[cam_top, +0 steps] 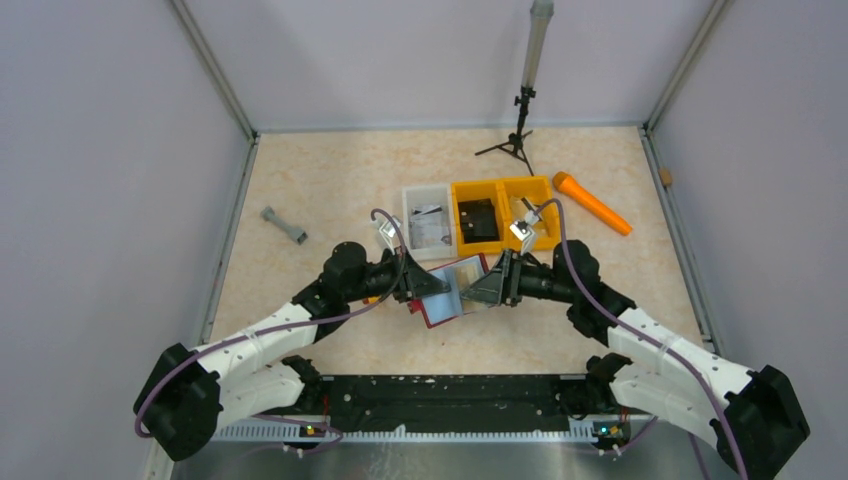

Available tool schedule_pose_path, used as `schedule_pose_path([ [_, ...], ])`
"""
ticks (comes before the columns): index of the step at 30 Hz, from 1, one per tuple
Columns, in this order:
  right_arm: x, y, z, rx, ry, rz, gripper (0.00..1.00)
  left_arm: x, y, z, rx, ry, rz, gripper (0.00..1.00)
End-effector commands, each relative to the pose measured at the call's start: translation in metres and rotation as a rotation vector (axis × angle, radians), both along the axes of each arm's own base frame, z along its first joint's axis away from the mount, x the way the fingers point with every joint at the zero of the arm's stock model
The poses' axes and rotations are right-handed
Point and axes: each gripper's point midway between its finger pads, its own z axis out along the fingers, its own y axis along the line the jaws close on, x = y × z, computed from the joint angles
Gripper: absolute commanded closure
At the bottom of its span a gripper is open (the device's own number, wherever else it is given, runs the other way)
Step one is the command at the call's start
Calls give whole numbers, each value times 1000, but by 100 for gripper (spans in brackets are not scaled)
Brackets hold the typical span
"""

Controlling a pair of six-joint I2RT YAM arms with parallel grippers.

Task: Take the credit cards out of the card holder
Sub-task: Remove the credit card from the card holder.

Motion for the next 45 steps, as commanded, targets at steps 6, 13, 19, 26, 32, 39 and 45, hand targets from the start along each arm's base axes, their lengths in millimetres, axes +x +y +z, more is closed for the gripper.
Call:
schedule_pose_path([
  [6, -2, 7, 35, 91, -74, 31, 41, 3, -1, 18, -36, -66, 8, 100],
  [13, -6, 9, 43, 132, -76, 55, 36, 1, -1, 19, -45, -64, 1, 100],
  [19, -5, 11, 42, 136, -65, 59, 37, -1, -1, 22, -63, -68, -6, 100],
  [26, -1, 11, 32, 88, -49, 46, 35, -2, 0, 22, -57, -66, -7, 100],
  [32, 0, 11, 32, 79, -52, 43, 34, 0, -2, 20, -50, -57, -8, 100],
  [39, 0, 11, 33, 77, -55, 48, 28, 1, -3, 16, -42, -48, -9, 100],
  [45, 1, 11, 32, 66, -51, 43, 27, 2, -4, 16, -43, -46, -8, 100],
])
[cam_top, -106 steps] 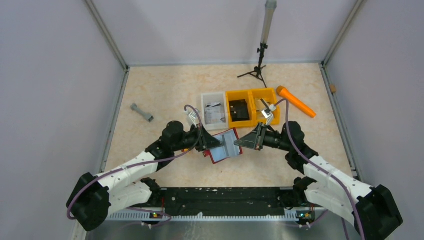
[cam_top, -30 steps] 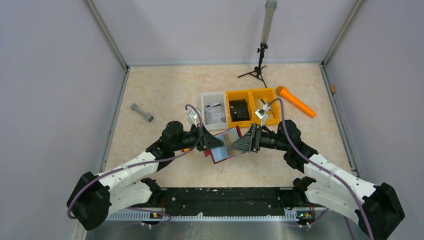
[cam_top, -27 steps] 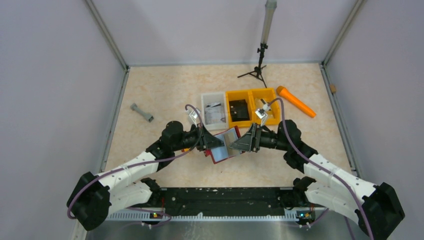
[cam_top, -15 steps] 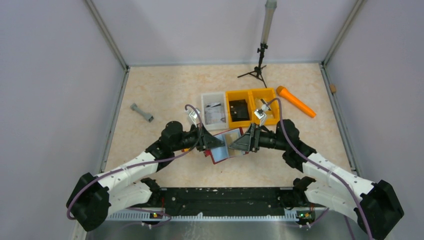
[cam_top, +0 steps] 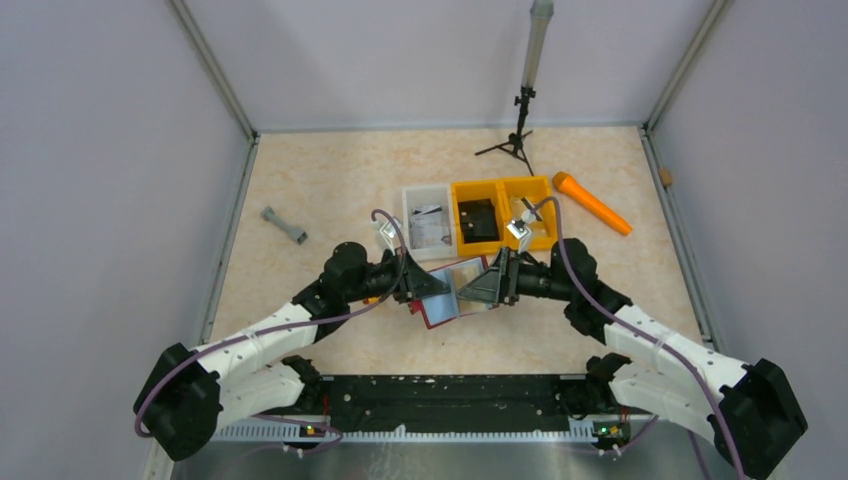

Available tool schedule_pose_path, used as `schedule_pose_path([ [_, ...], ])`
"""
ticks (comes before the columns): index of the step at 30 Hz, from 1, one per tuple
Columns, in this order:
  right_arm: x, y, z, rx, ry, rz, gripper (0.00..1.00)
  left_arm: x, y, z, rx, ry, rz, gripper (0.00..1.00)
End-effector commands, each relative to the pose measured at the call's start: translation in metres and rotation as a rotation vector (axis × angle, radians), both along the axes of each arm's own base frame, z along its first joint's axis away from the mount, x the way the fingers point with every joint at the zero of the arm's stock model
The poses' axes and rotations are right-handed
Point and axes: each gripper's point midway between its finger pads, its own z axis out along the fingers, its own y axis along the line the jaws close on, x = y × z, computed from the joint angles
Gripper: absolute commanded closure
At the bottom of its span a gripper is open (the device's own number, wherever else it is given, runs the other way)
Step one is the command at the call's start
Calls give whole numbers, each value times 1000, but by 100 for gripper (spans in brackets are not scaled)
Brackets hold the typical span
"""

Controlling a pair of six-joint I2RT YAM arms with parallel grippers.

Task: Take the credit cards out of the card holder
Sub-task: Remove the credit card from the card holder.

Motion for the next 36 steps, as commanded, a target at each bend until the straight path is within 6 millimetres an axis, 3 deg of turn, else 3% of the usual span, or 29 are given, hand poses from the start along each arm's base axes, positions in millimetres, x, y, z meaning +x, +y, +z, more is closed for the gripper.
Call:
schedule_pose_path([
  [1, 3, 6, 27, 33, -71, 15, 27, 3, -4, 18, -49, -53, -6, 100],
  [20, 8, 14, 1, -80, -33, 6, 20, 7, -3, 8, -7, -20, 20, 100],
  [22, 7, 16, 0, -86, -33, 9, 18, 8, -3, 6, 1, -15, 24, 100],
  [23, 7, 17, 1, -86, -34, 10, 10, 9, -3, 4, 7, -10, 27, 100],
  [24, 6, 18, 1, -86, -36, 13, 8, 8, -3, 3, 9, -9, 28, 100],
  [36, 5, 21, 2, -87, -42, 21, 6, 10, -1, 4, 22, -11, 37, 100],
])
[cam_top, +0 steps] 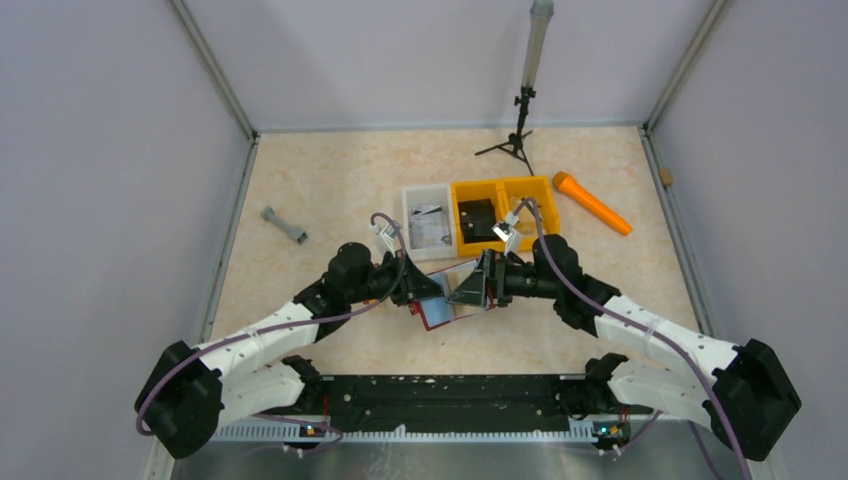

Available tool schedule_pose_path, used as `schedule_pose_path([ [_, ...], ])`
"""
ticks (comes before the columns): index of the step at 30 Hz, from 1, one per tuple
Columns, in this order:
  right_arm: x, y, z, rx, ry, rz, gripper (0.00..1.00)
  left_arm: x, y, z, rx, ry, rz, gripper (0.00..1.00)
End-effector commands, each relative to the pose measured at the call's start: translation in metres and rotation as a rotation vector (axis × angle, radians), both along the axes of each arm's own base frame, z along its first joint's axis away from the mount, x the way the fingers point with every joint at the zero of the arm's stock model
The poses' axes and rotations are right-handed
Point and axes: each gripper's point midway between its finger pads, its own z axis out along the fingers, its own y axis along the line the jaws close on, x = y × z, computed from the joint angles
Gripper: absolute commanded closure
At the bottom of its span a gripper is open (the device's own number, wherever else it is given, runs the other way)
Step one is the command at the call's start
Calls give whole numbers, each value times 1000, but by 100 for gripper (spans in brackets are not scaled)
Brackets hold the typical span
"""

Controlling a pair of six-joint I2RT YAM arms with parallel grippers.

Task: Take the credit cards out of the card holder
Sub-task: Remove the credit card from the card holder.

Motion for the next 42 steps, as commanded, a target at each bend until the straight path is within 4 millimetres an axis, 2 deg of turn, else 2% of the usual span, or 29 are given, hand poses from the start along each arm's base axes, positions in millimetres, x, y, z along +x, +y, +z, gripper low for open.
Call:
schedule_pose_path([
  [1, 4, 9, 24, 37, -68, 12, 7, 6, -6, 26, -46, -74, -5, 100],
  [5, 5, 10, 23, 35, -68, 9, 12, 5, -6, 27, -49, -75, -9, 100],
  [13, 5, 12, 30, 70, -79, 17, 38, 4, -7, 28, -57, -81, -20, 100],
  [18, 7, 11, 26, 48, -78, 4, 41, 2, -7, 31, -71, -87, -28, 100],
  [23, 10, 9, 19, 28, -68, -23, 54, 1, -7, 32, -73, -92, -29, 100],
  [28, 13, 6, 10, 0, -62, -47, 57, -2, -3, 31, -77, -93, -28, 77],
  [31, 12, 5, 6, 6, -57, -49, 65, -4, -1, 30, -85, -100, -21, 68],
  [34, 10, 6, 10, 35, -62, -39, 70, -7, 0, 32, -115, -106, -27, 55],
  [38, 9, 7, 12, 46, -60, -37, 71, -11, -1, 38, -152, -118, -41, 33],
  [42, 6, 9, 16, 71, -63, -18, 72, -11, -1, 37, -149, -123, -46, 20],
])
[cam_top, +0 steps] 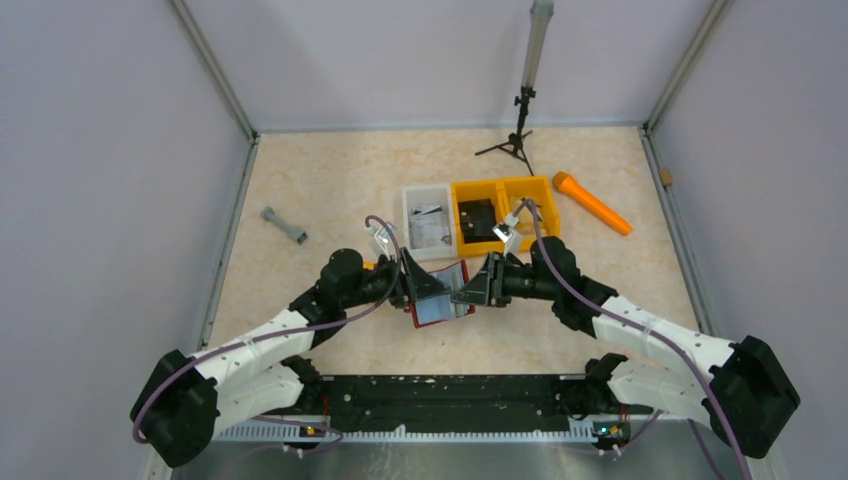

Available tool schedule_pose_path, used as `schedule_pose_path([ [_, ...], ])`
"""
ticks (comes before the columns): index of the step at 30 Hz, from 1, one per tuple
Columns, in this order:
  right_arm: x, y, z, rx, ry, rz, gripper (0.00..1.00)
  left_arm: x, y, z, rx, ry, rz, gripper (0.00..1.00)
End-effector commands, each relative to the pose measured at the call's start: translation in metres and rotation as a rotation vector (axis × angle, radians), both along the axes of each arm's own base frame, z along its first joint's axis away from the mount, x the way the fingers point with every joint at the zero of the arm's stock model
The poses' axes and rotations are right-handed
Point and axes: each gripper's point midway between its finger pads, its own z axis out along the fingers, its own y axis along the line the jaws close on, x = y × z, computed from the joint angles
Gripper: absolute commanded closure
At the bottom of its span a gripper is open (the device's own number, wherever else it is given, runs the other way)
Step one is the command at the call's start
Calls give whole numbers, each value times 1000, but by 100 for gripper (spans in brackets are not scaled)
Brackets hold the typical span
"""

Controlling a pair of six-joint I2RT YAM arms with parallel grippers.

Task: Take the credit cards out of the card holder
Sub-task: Remove the credit card from the card holder.

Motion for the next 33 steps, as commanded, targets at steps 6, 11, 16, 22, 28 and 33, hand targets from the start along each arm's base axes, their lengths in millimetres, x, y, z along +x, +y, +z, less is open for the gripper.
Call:
schedule_pose_path([
  [6, 0, 11, 30, 100, -71, 37, 73, -4, -14, 22, -64, -66, -64, 20],
  [11, -1, 11, 30, 94, -72, 49, 73, 0, -17, 18, -41, -61, -57, 33],
  [16, -3, 10, 29, 86, -78, 55, 66, 2, -15, 12, -10, -54, -40, 57],
  [22, -6, 9, 32, 96, -90, 67, 60, 1, -12, 11, 1, -53, -32, 71],
  [28, -12, 9, 42, 145, -92, 82, 49, 0, -12, 11, -6, -50, -36, 92],
  [33, -15, 4, 50, 168, -109, 69, 40, -2, -12, 12, -13, -51, -41, 100],
])
